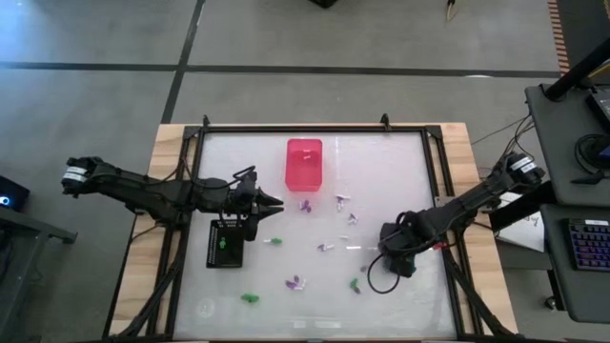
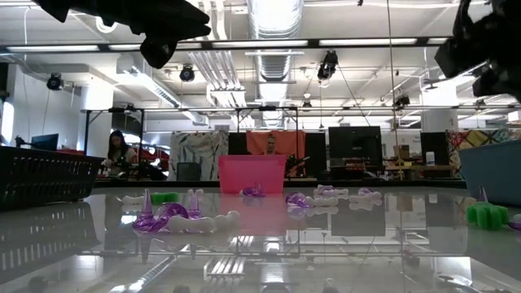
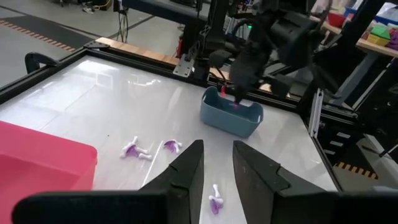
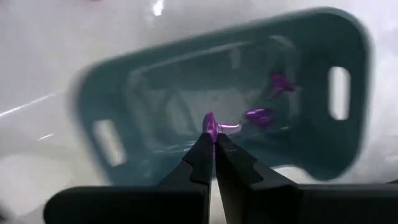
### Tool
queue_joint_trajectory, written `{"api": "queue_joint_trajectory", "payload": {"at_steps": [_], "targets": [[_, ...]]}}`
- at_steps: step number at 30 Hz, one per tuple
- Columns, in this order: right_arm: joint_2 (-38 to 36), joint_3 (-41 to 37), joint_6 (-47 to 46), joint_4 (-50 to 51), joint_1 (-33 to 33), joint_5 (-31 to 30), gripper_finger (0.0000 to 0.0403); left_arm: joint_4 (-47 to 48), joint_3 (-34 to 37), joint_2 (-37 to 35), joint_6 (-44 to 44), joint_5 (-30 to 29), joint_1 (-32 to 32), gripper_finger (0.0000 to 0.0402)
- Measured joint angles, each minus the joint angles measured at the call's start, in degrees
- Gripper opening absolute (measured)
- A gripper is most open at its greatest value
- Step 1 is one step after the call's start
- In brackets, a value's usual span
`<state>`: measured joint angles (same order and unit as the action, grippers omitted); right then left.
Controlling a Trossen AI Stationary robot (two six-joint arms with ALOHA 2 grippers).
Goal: Sort Halloween decoration
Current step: Put the witch hat toy into the blue bin, then put the skeleton toy into the black basket
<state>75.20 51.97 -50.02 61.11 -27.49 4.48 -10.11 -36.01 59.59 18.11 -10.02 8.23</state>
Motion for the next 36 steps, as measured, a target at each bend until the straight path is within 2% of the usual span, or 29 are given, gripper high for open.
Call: {"api": "queue_joint_trajectory", "payload": {"at_steps": [6, 15, 28, 36], "targets": [[-1.0, -4.4, -0.1, -3.0, 0.0, -4.3, 0.0009, 0.0, 0.0, 0.0, 0.0, 0.0, 0.0, 0.0068], [-0.9, -5.2, -1.1, -6.7, 0.0, -5.7, 0.0015, 0.4, 0.0, 0.0, 0.0, 0.0, 0.0, 0.0068], [-0.9, -4.6, -3.3, -6.5, 0.0, -6.1, 0.0112, 0.9, 0.0, 0.0, 1.0, 0.0, 0.0, 0.0068], [-0.9, -1.3, -4.0, -6.5, 0.0, -7.3, 0.0140, 1.1, 0.0, 5.1, 3.5, 0.2, 1.2, 0.0068]]}}
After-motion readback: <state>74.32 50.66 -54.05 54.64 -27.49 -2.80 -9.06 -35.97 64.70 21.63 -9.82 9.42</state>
